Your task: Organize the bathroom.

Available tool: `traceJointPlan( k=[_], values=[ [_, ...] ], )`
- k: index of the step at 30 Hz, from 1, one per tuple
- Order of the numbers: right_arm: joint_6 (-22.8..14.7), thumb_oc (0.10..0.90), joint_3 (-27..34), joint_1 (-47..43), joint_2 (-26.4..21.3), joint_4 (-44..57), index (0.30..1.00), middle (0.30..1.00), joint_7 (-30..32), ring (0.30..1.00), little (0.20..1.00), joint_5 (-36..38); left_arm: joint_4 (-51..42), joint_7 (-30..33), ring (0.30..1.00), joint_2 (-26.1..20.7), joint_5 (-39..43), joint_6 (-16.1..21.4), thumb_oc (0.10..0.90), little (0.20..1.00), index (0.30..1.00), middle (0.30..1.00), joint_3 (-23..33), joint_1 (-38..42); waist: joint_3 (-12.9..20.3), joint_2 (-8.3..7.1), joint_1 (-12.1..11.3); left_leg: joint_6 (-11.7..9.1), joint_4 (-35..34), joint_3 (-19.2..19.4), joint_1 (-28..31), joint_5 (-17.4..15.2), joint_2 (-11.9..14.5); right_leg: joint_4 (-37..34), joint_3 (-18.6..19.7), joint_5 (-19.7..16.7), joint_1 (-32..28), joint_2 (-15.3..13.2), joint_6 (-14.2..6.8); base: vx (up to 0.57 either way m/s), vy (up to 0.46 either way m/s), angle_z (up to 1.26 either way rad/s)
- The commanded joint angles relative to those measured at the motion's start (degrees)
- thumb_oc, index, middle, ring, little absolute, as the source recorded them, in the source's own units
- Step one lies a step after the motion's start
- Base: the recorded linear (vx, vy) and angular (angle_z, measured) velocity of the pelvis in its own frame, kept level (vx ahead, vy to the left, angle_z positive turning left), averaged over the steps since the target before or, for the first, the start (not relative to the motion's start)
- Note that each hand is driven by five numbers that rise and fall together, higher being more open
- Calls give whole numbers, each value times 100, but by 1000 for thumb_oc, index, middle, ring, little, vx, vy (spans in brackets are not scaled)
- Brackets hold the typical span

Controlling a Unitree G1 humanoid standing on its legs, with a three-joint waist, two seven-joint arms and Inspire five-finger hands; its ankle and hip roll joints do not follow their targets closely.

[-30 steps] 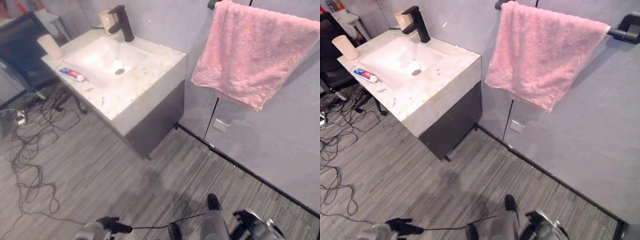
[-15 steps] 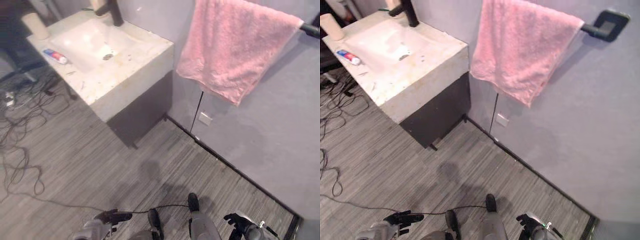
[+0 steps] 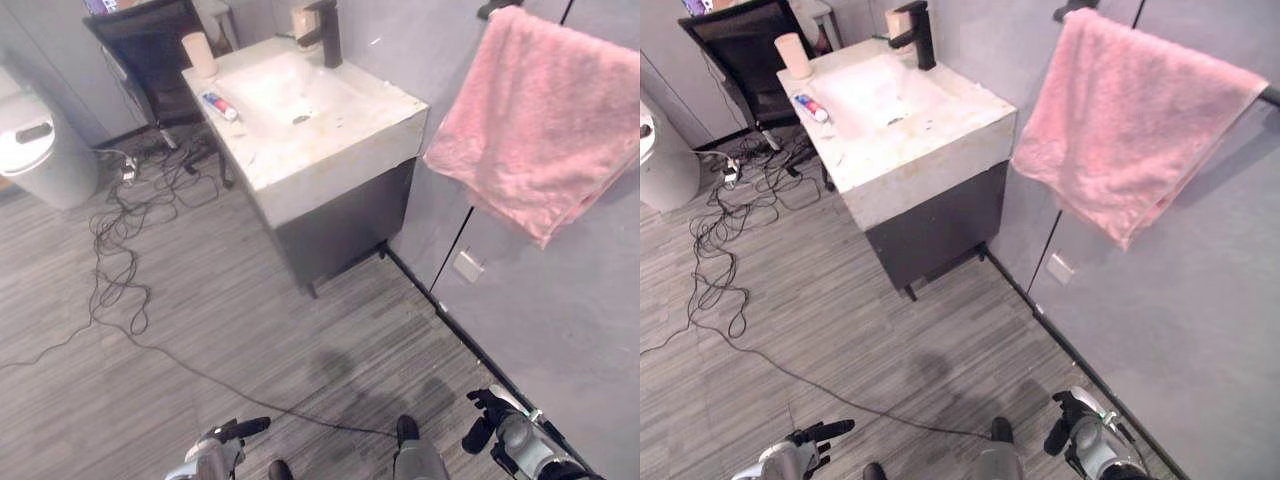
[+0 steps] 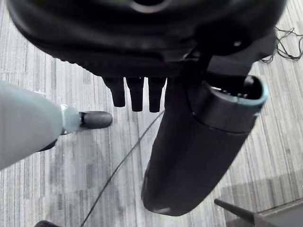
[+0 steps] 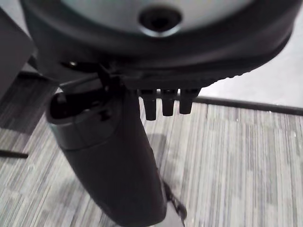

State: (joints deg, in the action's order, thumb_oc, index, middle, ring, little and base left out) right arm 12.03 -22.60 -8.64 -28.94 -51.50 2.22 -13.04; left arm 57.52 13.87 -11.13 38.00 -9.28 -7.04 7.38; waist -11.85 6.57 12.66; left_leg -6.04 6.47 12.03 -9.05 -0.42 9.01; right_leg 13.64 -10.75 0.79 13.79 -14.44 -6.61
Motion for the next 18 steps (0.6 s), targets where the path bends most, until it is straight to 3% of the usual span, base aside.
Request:
traceJointPlan(
  k=[1, 6, 10, 11, 13, 15, 17, 18],
  values=[
    [-44, 800, 16, -53, -183, 119, 900, 900, -44, 900, 900, -346, -330, 322, 900, -411, 252, 113, 800, 900, 900, 900, 191, 14, -251, 192, 125, 198, 726, 206, -167, -284, 63, -218, 941, 126, -83, 112, -260, -15, 415, 34],
    [-192, 800, 143, 24, -213, 245, 900, 900, 92, 900, 900, -374, -363, 381, 900, -468, 327, 210, 800, 900, 900, 900, 312, -96, -384, 90, 96, 507, 1224, 486, -179, -1028, -232, -496, 1189, -195, -173, -272, -458, 103, 444, 7],
    [-403, 800, 279, 167, -121, 258, 900, 900, -94, 900, 900, -658, -344, 521, 900, -599, 360, 56, 800, 900, 900, 900, 464, -276, -368, -93, -101, 646, 1247, 651, -101, -1237, -318, -516, 1029, -665, -182, -573, -461, 154, 247, -18],
    [-587, 800, 253, 193, -46, 284, 900, 900, -236, 900, 900, -834, -346, 575, 900, -721, 378, -17, 800, 900, 900, 900, 525, -413, -378, -199, -200, 713, 1163, 689, -10, -1286, -319, -147, 930, -711, -22, -483, -455, 152, 204, -47],
    [-619, 800, 269, 243, 10, 306, 900, 900, -258, 900, 900, -703, -325, 490, 900, -825, 145, -73, 800, 900, 900, 900, 561, -454, -384, -265, -185, 726, 807, 622, 148, -1079, -380, 132, 883, -348, 17, -122, -491, 150, 135, -93],
    [-458, 800, 278, 393, 80, 396, 900, 900, -94, 900, 900, -236, -407, 315, 900, -875, -436, -266, 800, 900, 900, 900, 491, -312, -259, -402, -18, 667, 74, 398, 406, -672, -696, -419, 615, -194, -173, 677, -509, 217, 105, -35],
    [-437, 800, 270, 414, 104, 407, 900, 900, -57, 900, 900, -179, -438, 324, 900, -858, -509, -290, 800, 900, 900, 900, 461, -268, -224, -407, 12, 656, -24, 368, 425, -603, -755, -483, 527, -198, -198, 761, -490, 78, 75, 68],
    [-471, 800, 205, 296, 171, 349, 900, 900, 25, 900, 900, -144, -616, 394, 900, -799, -632, -257, 800, 900, 900, 900, 421, -88, -125, -408, 28, 684, -182, 399, 299, -361, -974, -565, 365, -227, -83, 1045, -284, 3, 85, 111]
  ],
)
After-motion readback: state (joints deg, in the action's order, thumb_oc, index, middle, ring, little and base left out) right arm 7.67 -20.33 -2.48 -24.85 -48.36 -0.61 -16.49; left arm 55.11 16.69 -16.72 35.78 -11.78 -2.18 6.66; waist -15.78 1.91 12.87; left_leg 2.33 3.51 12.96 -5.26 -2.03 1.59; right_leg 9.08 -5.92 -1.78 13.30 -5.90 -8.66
